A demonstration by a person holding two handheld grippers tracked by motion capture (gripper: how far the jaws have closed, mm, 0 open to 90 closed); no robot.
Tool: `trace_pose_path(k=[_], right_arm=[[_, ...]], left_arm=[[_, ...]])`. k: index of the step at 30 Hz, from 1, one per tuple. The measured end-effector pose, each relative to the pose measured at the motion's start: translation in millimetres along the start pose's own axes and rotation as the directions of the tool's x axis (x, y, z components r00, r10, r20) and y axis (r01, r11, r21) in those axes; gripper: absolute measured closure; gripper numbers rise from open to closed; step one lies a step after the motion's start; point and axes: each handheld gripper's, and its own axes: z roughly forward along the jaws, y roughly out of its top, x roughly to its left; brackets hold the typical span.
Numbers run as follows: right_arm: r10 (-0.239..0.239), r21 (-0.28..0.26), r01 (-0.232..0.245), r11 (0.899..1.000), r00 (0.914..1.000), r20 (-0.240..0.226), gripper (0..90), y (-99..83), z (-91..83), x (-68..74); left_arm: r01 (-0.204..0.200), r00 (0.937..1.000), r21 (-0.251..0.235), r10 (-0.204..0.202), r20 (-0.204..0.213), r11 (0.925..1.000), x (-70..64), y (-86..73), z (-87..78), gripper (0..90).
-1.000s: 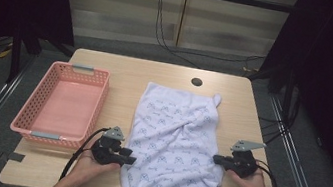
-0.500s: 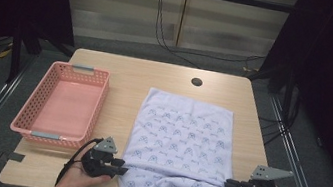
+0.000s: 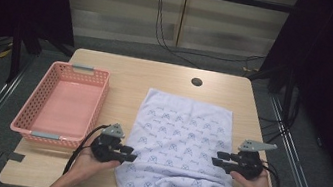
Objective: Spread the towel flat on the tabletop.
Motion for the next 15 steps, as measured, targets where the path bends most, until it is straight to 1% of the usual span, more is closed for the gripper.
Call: trace_pose_path(k=[1,2,3,4,5,6,7,8,9,10,11,12,13,14,15], right_arm=[[0.002,0.013,-0.002,1.000,1.0000,0.007,58.3,2.5,7.3,-3.6],[0.002,0.022,-0.003,1.000,0.9999,0.012,57.6,3.8,12.2,-6.3],[0.012,0.031,-0.012,0.999,0.9996,0.025,56.0,4.8,16.4,-8.6],[0.021,0.035,-0.022,0.999,0.9994,0.027,54.4,4.9,19.8,-11.1],[0.022,0.041,-0.024,0.999,0.9993,0.029,54.1,4.9,22.0,-12.0],[0.017,0.057,-0.019,0.998,0.9992,0.037,53.9,3.4,24.5,-11.9],[0.009,0.067,-0.011,0.998,0.9993,0.036,54.3,1.2,26.3,-11.7],[-0.001,0.083,-0.001,0.997,0.9997,0.026,57.3,-1.5,27.5,-10.2],[-0.027,0.094,0.025,0.995,0.9995,0.015,59.0,-4.4,28.5,-8.0],[-0.045,0.098,0.043,0.994,0.9989,0.016,58.9,-7.2,29.3,-5.3],[-0.049,0.097,0.047,0.994,0.9987,0.017,60.0,-8.3,28.6,-3.3],[-0.050,0.102,0.048,0.994,0.9986,0.015,65.8,-8.8,27.7,-2.2],[-0.053,0.105,0.051,0.993,0.9985,0.016,68.6,-9.7,27.0,-0.8],[-0.057,0.102,0.055,0.993,0.9981,0.022,71.8,-10.8,26.6,0.4],[-0.057,0.102,0.055,0.993,0.9981,0.022,71.8,-10.8,26.6,0.4]], left_arm=[[0.003,0.9999,-0.009,-0.003,-0.010,1.0000,4.6,2.6,5.5,64.8],[0.008,0.9994,-0.003,-0.008,-0.035,1.0000,7.6,4.5,10.2,64.6],[0.000,0.9988,0.013,0.001,-0.050,0.9999,9.2,5.3,13.8,64.0],[-0.004,0.9991,0.021,0.005,-0.042,0.9998,10.2,4.4,16.4,63.9],[-0.017,0.9985,0.018,0.018,-0.052,0.9997,9.8,1.0,17.9,63.6],[-0.018,0.9987,0.015,0.019,-0.046,0.9997,9.3,-1.1,16.6,63.1],[-0.017,0.9993,0.014,0.018,-0.032,0.9998,9.5,-2.5,15.1,63.2],[-0.016,0.9992,0.016,0.017,-0.037,0.9997,8.7,-4.2,13.3,63.6],[-0.025,0.9991,0.017,0.026,-0.035,0.9995,7.6,-6.3,11.7,63.8],[-0.033,0.9988,0.018,0.034,-0.034,0.9993,6.1,-8.2,10.0,63.9],[-0.034,0.9984,0.021,0.035,-0.044,0.9992,4.0,-9.9,8.5,64.7],[-0.033,0.9985,0.020,0.033,-0.044,0.9993,2.4,-11.3,7.7,65.2],[-0.036,0.9985,0.024,0.037,-0.042,0.9991,0.6,-13.0,6.1,65.8],[-0.030,0.9988,0.028,0.031,-0.038,0.9992,-2.9,-16.8,3.1,67.8],[-0.030,0.9988,0.028,0.031,-0.038,0.9992,-2.9,-16.8,3.1,69.7]])
